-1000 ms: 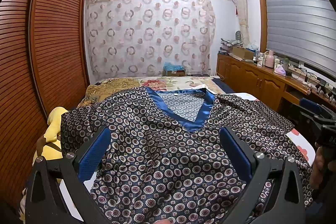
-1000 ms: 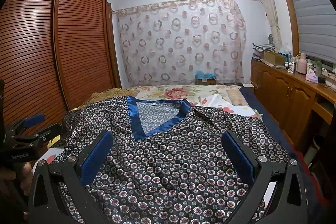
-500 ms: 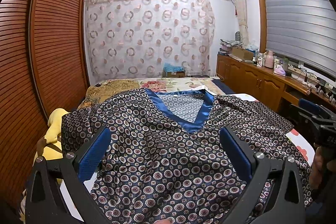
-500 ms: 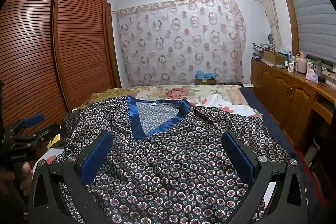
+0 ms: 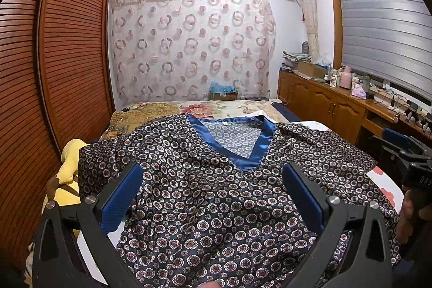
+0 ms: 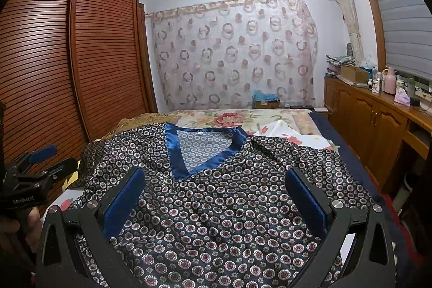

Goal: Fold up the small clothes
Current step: 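Grasp the sleeve edge of the navy top with the left gripper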

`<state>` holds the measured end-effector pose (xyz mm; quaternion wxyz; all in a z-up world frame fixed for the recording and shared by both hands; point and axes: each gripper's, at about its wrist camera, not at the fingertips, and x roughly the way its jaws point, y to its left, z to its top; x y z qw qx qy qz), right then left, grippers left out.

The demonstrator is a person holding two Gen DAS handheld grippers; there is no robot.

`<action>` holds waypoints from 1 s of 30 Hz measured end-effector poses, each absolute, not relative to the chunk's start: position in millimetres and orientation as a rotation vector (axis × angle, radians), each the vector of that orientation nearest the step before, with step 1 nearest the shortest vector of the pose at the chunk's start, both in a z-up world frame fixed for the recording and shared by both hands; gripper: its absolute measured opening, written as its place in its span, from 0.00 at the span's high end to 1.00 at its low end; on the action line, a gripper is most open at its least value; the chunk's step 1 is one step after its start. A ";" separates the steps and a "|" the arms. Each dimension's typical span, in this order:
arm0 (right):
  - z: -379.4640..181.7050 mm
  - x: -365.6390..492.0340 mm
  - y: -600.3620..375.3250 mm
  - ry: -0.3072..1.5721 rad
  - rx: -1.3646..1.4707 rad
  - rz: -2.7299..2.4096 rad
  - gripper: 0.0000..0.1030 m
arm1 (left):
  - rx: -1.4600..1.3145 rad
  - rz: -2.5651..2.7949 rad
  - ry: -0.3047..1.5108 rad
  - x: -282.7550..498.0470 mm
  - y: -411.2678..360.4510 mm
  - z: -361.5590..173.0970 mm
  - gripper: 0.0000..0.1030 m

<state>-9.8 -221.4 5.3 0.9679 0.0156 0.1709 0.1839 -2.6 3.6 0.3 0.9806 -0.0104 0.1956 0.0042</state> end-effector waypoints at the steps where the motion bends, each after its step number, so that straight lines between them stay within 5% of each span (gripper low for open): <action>1: 4.8 -9.0 -220.9 0.346 0.031 0.375 0.00 | -0.020 0.008 0.395 -2.9 3.2 0.0 0.00; 30: -20.1 32.5 -164.7 0.513 -0.090 0.571 0.00 | -0.007 0.096 0.584 15.3 110.1 -48.2 0.00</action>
